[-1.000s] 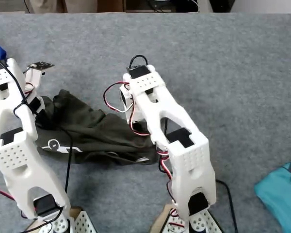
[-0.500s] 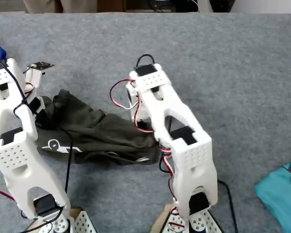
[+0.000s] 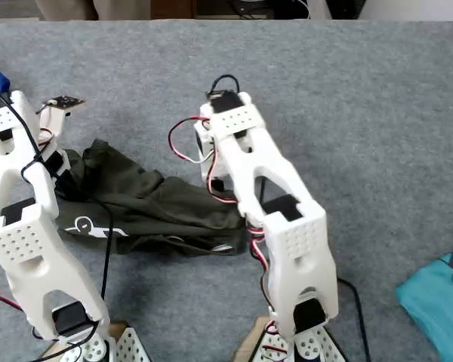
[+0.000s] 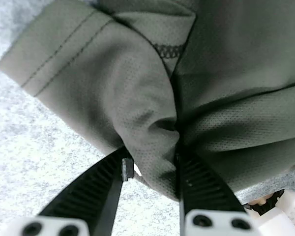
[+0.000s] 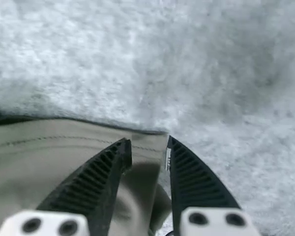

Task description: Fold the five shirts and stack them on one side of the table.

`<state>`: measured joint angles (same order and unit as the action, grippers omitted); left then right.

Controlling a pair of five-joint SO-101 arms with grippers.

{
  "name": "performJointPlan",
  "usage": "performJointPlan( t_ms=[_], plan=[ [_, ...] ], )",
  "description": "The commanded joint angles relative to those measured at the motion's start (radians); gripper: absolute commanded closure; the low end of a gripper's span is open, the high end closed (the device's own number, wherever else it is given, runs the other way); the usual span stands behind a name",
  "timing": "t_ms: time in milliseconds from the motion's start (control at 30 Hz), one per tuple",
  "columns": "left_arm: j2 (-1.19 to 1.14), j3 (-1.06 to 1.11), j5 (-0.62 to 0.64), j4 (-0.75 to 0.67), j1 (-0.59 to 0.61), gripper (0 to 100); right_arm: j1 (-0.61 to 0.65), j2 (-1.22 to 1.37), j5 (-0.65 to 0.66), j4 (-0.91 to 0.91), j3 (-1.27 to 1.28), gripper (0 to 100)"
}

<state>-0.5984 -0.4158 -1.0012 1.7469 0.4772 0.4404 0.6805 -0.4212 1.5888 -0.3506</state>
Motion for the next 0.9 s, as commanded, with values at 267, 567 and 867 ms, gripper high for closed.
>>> performJointPlan(
  t_ms=[267,567,867],
  plan=[
    [0.059,-0.038,0.046,0.012,0.006,85,0.021,0.076,0.000,0.049,-0.054,86.8],
    [0.059,-0.043,0.046,0.012,0.006,85,0.033,0.150,-0.002,0.051,-0.053,87.7],
    [0.059,-0.043,0.043,0.012,0.006,85,0.027,0.153,-0.002,0.086,-0.093,99.4]
  ],
)
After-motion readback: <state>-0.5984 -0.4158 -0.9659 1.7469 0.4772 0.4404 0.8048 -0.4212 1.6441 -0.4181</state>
